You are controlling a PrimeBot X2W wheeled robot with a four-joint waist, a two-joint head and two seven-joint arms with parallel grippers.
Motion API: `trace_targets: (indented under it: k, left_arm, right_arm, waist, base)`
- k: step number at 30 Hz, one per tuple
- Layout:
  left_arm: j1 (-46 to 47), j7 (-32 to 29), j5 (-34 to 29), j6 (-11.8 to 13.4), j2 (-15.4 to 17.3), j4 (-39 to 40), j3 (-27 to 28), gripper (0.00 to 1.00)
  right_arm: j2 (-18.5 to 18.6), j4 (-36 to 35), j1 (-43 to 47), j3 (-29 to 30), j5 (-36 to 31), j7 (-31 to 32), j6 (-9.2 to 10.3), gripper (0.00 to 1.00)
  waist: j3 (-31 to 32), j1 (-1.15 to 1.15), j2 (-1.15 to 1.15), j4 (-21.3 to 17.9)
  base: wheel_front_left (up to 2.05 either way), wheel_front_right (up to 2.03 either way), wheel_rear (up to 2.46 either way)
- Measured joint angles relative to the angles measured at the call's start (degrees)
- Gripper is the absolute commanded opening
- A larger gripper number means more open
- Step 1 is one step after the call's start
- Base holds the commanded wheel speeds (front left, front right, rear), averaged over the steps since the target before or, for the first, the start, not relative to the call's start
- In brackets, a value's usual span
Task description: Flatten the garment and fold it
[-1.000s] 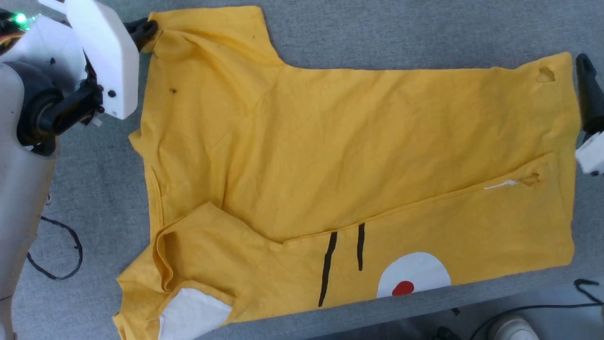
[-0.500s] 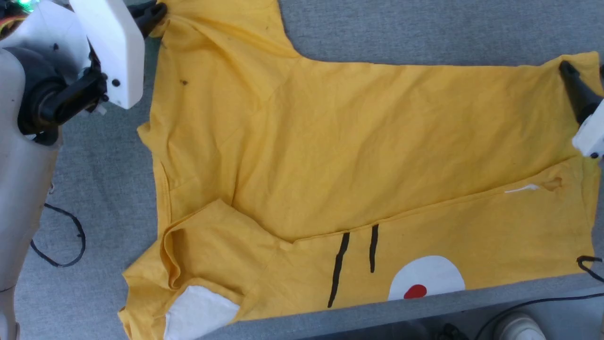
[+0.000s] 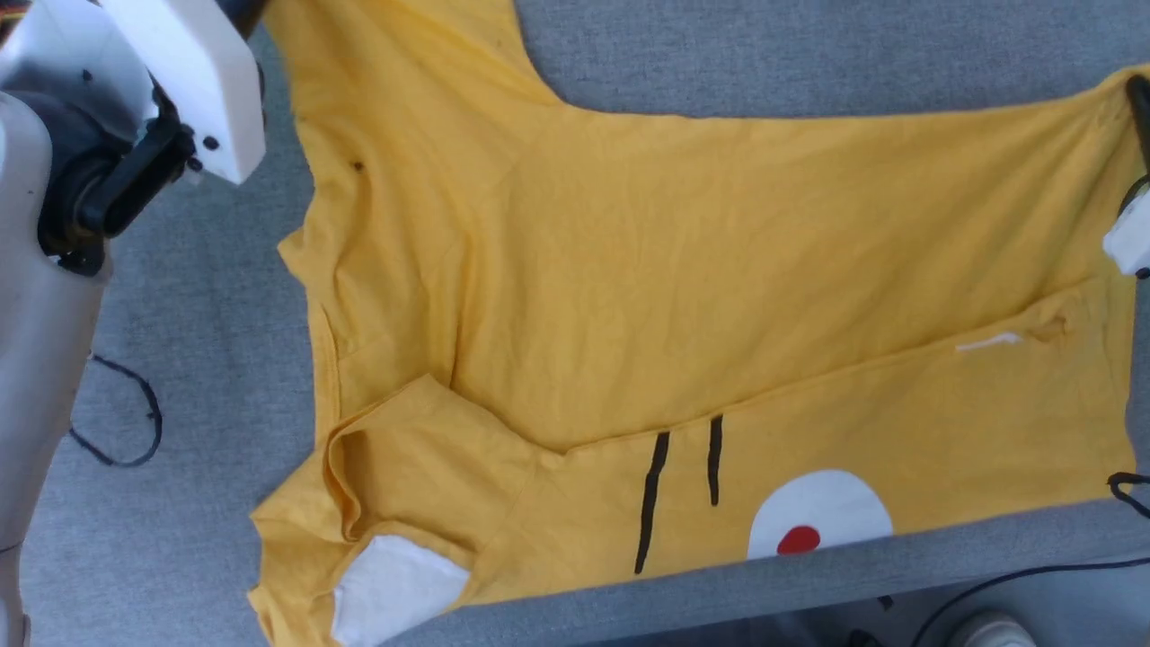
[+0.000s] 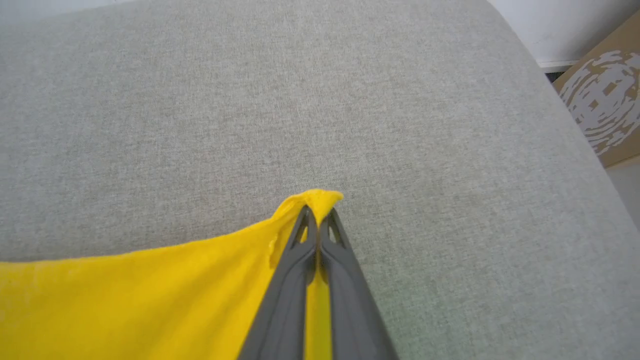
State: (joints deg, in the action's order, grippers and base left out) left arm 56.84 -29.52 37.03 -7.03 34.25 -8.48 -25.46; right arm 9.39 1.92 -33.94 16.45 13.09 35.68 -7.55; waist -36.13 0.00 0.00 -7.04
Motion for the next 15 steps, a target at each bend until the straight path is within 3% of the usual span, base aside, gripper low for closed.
trace_targets:
  k: [8, 15]
  left_arm:
    - [0.3, 13.3, -2.7, -0.1, 0.0, -3.2, 1.1, 0.0]
    - [-0.5, 20.8, -3.4, -0.1, -0.1, -4.1, 1.5, 0.0]
  right_arm:
    - [2.0, 0.7, -1.1, -0.6, -0.5, -6.3, 0.0, 0.0]
    - [3.2, 1.3, -0.8, -1.1, -0.5, -9.2, 0.0, 0.0]
  waist:
    - [2.5, 0.0, 0.0, 1.0]
    - [5.7, 0.0, 0.0, 2.1]
  base:
    - [0.0, 0.0, 0.0]
    - [0.0, 0.0, 0.0]
